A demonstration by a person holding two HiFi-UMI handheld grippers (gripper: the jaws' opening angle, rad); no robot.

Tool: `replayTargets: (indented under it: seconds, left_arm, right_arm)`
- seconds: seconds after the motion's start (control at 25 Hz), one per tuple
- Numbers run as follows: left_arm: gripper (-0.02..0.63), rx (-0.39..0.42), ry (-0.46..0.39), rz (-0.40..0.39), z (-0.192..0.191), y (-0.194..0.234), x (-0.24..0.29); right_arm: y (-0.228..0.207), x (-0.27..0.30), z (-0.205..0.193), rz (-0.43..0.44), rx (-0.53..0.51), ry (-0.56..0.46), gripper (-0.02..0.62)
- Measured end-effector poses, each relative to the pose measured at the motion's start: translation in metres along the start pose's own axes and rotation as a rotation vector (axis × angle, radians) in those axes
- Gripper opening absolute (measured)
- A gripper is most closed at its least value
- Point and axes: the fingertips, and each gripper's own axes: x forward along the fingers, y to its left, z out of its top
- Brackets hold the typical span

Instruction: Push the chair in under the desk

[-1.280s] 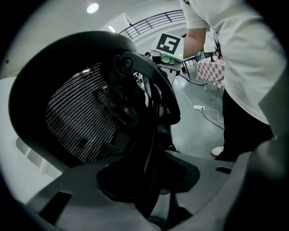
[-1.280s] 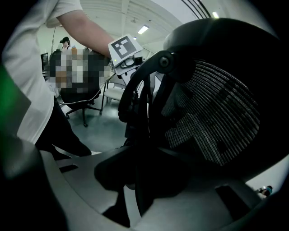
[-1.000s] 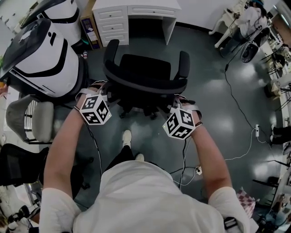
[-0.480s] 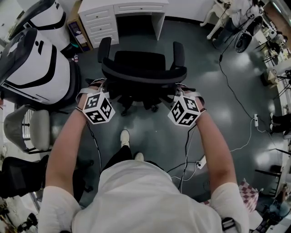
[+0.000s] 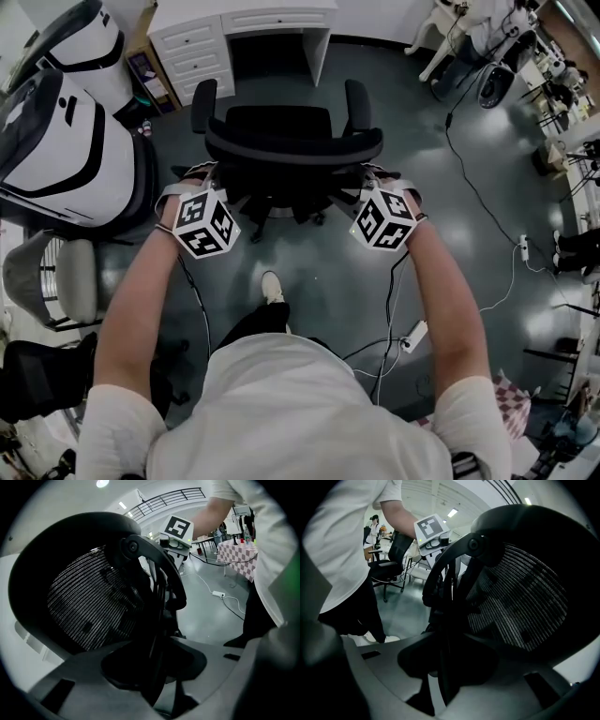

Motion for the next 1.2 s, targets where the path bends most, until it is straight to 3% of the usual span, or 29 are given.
replayTargets:
  seconds: [1.2]
  left_arm:
    - [0.147, -0.026, 0.029, -0.01, 0.009, 0.11, 0.085]
  right_arm:
    - [-0.128, 0.045, -0.055, 0.019, 0.004, -0.005, 0.118]
